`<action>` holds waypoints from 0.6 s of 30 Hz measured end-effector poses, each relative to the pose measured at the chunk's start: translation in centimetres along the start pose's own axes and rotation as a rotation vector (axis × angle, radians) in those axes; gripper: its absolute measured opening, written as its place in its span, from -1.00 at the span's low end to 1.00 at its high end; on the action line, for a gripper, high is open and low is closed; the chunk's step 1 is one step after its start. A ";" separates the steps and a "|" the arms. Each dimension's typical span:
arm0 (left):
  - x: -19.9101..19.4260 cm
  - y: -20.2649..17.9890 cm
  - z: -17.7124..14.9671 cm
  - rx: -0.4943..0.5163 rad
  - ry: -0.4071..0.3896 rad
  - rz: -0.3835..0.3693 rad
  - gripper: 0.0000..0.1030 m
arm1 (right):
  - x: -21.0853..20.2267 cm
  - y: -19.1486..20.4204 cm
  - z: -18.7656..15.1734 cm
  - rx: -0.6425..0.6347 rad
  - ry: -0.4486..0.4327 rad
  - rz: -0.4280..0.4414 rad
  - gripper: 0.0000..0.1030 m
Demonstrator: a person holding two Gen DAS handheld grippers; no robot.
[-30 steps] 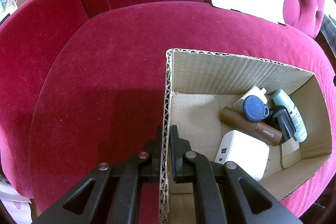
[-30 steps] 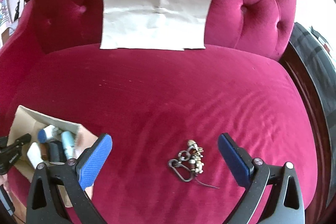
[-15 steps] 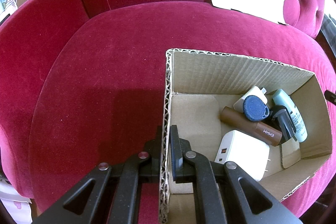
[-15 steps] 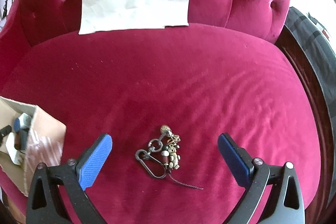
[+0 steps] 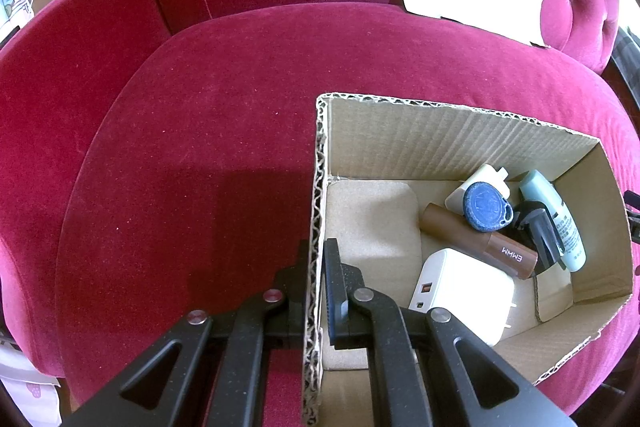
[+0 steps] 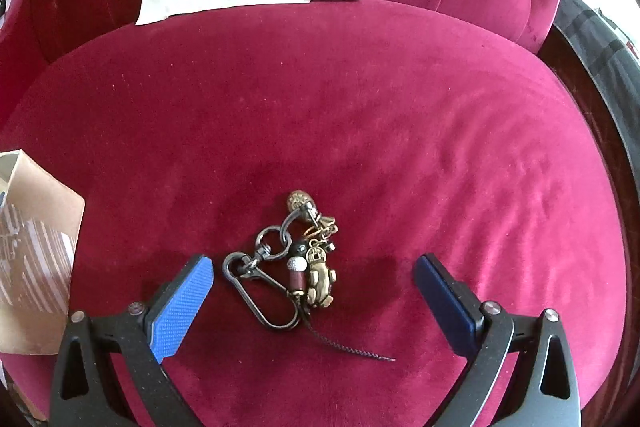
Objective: Organize rigid objects
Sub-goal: 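Withdraw the right tool toward the metal keychain with carabiner, then lower the right tool and close it on the keychain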
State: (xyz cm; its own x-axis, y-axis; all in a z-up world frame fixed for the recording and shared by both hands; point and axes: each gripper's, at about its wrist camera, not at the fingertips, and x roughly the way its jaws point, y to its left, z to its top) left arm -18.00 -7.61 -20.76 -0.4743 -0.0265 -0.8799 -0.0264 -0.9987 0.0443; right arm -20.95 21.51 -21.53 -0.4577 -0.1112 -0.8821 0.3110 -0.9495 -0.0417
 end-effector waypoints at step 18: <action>-0.2 0.5 -0.3 0.002 0.001 0.001 -0.89 | -0.1 -0.2 -1.2 0.005 -0.029 0.013 0.90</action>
State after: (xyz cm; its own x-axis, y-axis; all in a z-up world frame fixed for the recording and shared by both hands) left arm -17.65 -8.09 -20.69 -0.4736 -0.0279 -0.8803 -0.0273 -0.9986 0.0463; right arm -19.99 22.05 -21.98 -0.4773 -0.1317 -0.8688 0.3126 -0.9495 -0.0278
